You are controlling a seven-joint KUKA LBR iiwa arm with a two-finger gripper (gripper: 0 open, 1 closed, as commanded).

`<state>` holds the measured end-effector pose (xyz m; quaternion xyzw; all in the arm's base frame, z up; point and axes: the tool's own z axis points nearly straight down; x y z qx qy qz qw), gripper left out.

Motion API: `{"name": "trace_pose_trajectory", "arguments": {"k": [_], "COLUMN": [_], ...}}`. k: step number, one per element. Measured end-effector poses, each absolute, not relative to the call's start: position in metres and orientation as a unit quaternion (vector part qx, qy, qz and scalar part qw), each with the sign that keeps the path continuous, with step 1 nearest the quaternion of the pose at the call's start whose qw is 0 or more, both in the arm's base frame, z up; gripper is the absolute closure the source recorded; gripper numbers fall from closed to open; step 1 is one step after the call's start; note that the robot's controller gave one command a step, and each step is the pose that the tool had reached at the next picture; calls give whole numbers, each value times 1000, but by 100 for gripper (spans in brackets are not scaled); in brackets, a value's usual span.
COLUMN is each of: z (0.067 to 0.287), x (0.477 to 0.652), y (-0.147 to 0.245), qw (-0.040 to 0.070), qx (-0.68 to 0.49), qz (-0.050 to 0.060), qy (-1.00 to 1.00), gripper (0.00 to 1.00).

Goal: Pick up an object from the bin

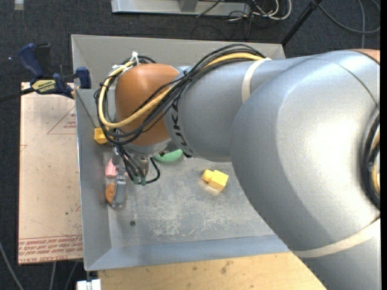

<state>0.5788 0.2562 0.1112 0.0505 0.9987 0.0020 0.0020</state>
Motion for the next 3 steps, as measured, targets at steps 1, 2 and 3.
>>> {"name": "trace_pose_trajectory", "arguments": {"k": [1, 2, 3], "z": [78, 72, 71], "x": [614, 589, 588], "y": [251, 251, 251], "qw": [2, 2, 1], "qx": [-103, 15, 15], "qz": [1, 2, 1], "qy": [995, 1000, 1000], "gripper": [0, 100, 100]}}
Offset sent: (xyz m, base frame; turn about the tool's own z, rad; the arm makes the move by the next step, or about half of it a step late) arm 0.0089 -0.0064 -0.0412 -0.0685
